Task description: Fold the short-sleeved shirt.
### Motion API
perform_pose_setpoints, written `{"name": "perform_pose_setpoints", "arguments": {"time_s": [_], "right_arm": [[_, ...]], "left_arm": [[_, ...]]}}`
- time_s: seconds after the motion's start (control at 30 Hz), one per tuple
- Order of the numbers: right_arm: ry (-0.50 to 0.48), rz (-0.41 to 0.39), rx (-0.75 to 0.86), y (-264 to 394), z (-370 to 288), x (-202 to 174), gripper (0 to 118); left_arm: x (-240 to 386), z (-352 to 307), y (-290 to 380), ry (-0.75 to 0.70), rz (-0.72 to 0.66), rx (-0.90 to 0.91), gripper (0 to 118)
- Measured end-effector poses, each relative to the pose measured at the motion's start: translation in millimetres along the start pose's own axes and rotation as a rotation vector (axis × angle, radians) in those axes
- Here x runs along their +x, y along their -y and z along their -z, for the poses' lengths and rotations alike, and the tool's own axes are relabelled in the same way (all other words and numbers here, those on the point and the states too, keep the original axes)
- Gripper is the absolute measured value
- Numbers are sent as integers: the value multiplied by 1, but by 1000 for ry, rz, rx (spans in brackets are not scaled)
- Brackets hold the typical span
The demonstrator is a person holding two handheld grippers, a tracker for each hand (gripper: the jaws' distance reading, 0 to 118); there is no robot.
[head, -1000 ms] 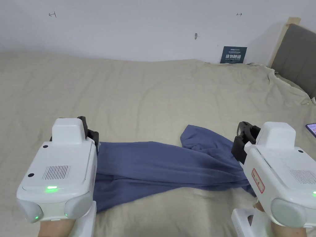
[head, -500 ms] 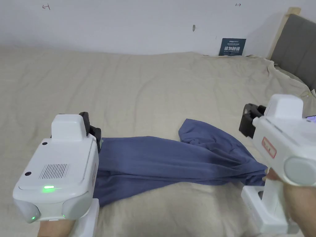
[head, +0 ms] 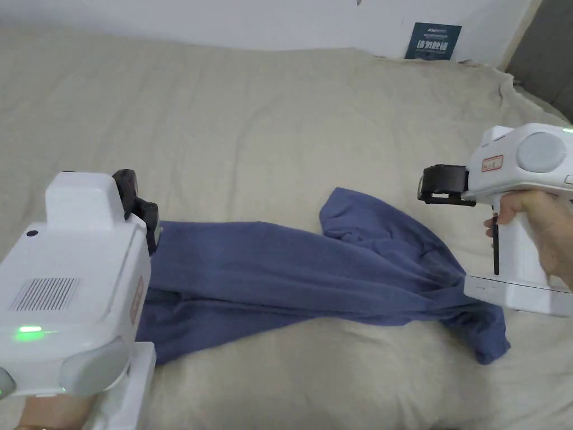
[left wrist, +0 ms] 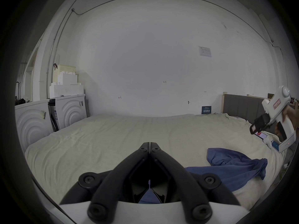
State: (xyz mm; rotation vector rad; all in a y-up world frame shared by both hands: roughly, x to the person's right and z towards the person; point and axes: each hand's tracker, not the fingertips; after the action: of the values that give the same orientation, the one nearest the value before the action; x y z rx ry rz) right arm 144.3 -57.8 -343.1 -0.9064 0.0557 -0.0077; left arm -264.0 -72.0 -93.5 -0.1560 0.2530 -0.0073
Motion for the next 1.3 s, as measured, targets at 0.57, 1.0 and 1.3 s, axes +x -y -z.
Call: {"name": "perform_pose_setpoints", "arguments": {"time_s": [0.57,1.0,1.3], "right_arm": [[68,-17,-248,11,146,23,79],[40,16,-172,6,117,24,2],[10,-12,-75,-10,75,13,2]], "left_arm": [[11,60,21,-33,-6,-93,0],[-13,100,10,-16,-139,-253,22],[-63,173,-27,-16,-243,-451,118]]}}
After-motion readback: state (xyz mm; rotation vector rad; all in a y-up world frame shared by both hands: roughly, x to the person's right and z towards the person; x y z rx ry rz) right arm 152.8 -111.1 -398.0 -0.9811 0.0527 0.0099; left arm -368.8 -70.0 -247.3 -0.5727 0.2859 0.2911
